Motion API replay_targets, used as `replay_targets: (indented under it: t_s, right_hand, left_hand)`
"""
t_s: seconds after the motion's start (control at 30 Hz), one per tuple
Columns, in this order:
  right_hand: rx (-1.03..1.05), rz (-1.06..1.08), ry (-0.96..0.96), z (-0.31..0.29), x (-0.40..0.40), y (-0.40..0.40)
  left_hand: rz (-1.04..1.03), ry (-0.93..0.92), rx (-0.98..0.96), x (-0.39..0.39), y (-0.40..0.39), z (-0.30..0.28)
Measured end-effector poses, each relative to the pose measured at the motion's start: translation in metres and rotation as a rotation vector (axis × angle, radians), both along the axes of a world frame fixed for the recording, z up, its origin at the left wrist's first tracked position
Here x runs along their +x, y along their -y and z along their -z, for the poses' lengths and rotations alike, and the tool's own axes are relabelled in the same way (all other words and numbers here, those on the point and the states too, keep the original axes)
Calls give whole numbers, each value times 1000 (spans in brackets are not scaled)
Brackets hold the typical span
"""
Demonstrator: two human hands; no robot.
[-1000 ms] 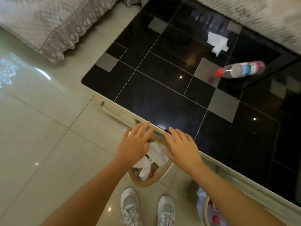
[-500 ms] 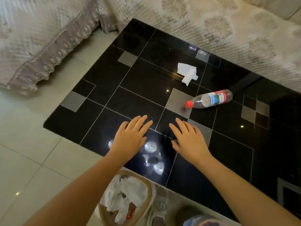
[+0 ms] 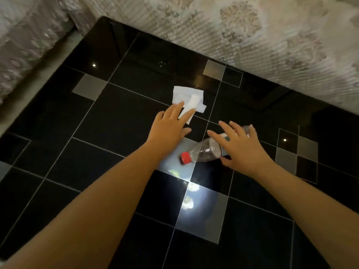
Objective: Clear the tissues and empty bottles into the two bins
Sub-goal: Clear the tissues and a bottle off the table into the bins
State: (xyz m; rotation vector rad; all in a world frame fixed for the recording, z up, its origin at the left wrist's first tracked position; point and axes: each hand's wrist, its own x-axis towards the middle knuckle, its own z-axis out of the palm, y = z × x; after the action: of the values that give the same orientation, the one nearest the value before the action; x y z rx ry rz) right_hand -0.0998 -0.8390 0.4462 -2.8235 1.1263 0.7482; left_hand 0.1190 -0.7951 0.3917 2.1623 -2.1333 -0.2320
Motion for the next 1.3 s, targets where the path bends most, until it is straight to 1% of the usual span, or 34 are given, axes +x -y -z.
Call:
replay_targets:
  t_s: [0.13,0.2,0.3,0.33,0.47,0.53,0.63,0.67,0.83,0.93,1.03,1.1,1.23,1.3]
  right_hand:
    - [91,-54,-30,20,-3,10]
    - [92,-64,-37,28,-3,12]
    - [77,-84,-31,34,-2,15]
    - [82,-85,-30,36,-2,17]
    - [78,-56,11,37,5,20]
    - [71,-22,42,37,11,22]
    - [42,-9,49,37,18,24]
    - [46,4,46,36,20,23]
    - [86,78,63,28,14,-7]
    - [55,127,117,27,4,-47]
    - [34,158,163,22,-4,-90]
    - [27,169,190,17,-5,-122]
    - [-2,161,238,6,-4,-191]
    - [7,163,249,1,0,-226]
  left_hand:
    - [-33,35,57,-14,53,13]
    - [-41,57,127,-15,71,20]
    - [-98,-39,266,-6,89,28]
    - [-116,-68,283,-2,93,29]
    - [-146,-19,180,2,89,27]
    - [-117,-47,159,0,80,26]
    - [-111,-181,140,0,59,23]
    - [-114,-201,119,0,52,21]
    - [-136,-223,11,6,6,10]
    - [-104,-233,-73,10,-30,3]
    - [-88,-186,-166,17,-76,-4]
    - [-88,-189,-222,20,-114,-9]
    - [-142,-249,-199,20,-201,-17]
    - [-141,-248,-180,21,-246,-17]
